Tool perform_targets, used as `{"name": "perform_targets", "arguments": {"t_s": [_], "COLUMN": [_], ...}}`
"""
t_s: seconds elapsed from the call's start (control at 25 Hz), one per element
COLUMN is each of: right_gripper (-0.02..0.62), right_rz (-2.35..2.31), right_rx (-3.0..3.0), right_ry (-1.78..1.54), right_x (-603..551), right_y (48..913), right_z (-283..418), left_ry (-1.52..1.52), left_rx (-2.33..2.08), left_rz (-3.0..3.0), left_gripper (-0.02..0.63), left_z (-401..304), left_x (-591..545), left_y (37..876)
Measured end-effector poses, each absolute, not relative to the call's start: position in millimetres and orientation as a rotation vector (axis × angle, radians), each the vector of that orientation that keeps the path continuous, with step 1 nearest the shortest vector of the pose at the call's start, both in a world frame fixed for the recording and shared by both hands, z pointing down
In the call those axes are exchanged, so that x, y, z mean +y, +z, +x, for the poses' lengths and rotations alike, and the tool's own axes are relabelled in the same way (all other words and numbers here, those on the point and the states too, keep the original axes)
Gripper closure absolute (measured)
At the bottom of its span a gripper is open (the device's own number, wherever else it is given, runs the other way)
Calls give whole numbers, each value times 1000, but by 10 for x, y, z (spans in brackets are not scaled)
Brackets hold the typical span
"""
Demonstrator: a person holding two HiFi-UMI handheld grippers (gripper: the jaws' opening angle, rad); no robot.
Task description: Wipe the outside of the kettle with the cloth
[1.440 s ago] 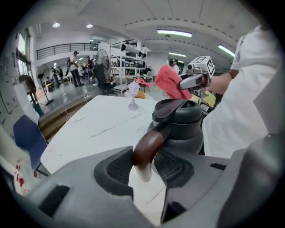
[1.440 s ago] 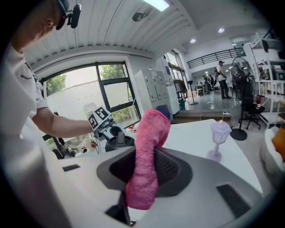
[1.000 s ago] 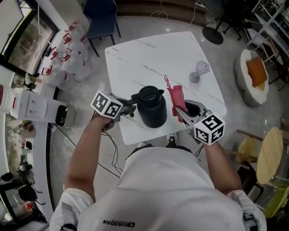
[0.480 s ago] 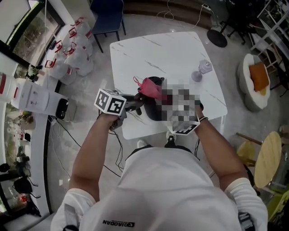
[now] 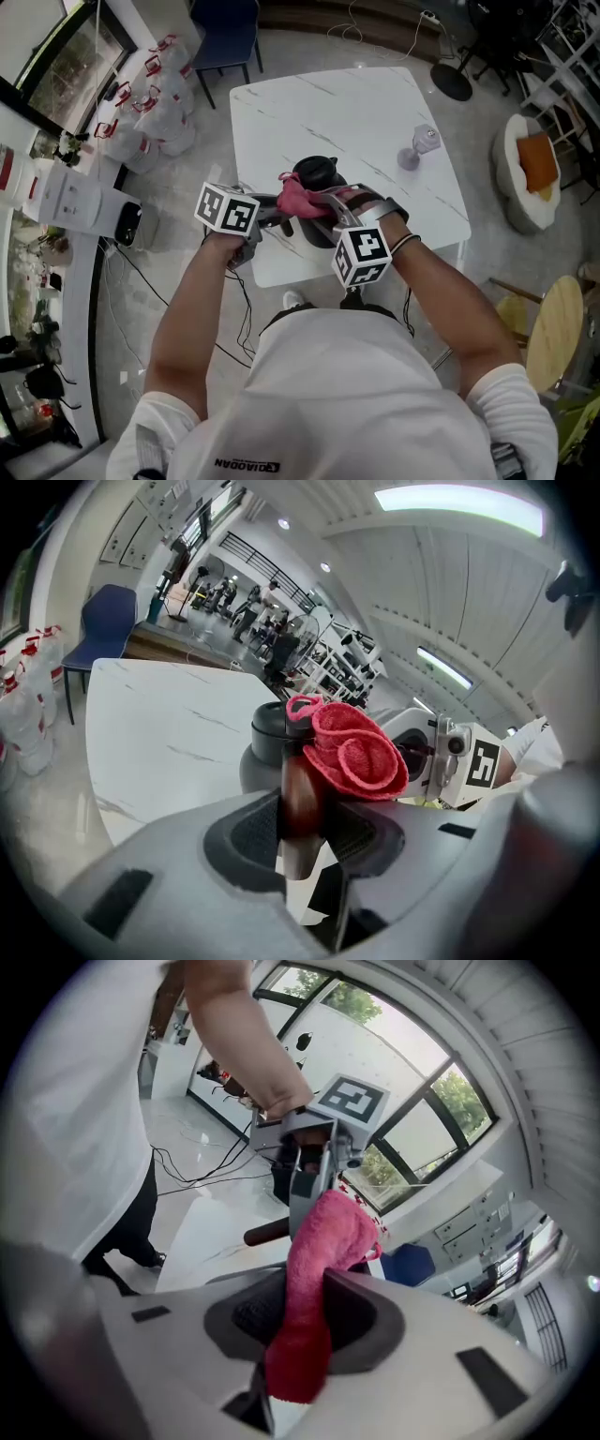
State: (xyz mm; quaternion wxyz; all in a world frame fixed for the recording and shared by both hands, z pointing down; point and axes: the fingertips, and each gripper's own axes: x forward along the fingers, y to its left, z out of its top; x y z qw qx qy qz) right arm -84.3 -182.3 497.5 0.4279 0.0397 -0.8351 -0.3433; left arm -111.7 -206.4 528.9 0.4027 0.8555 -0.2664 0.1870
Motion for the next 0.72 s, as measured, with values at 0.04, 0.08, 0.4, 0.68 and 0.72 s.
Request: {"name": "perform_targets", "arguments": {"t_s": [0.04, 0.08, 0.4, 0.68, 0.72], "right_gripper": [486, 486, 486, 488, 487], "right_rz": [104, 109, 25, -138, -148], "right_rx": [-2092, -2102, -2043, -1961, -1963], "right_ry": [-865, -870, -1023, -1068, -1069], "right_x": [-1809, -1796, -1611, -1349, -1320], "right_y": [4978, 4977, 5140, 5599, 5647], "right_z": [-838, -833, -731, -535, -519], "left_ry": [473, 474, 463, 439, 439], "left_rx": [-672, -670, -655, -661, -665], "left_rz": [2164, 2166, 2149, 2127, 2126], "left_gripper": [488, 489, 489, 489, 489], "left_z": [-1117, -1117, -1145, -1174, -1191], "left_x": [-2059, -2056, -2100, -2163, -2176], "left_y": [5290, 5291, 5293, 5303, 5309]}}
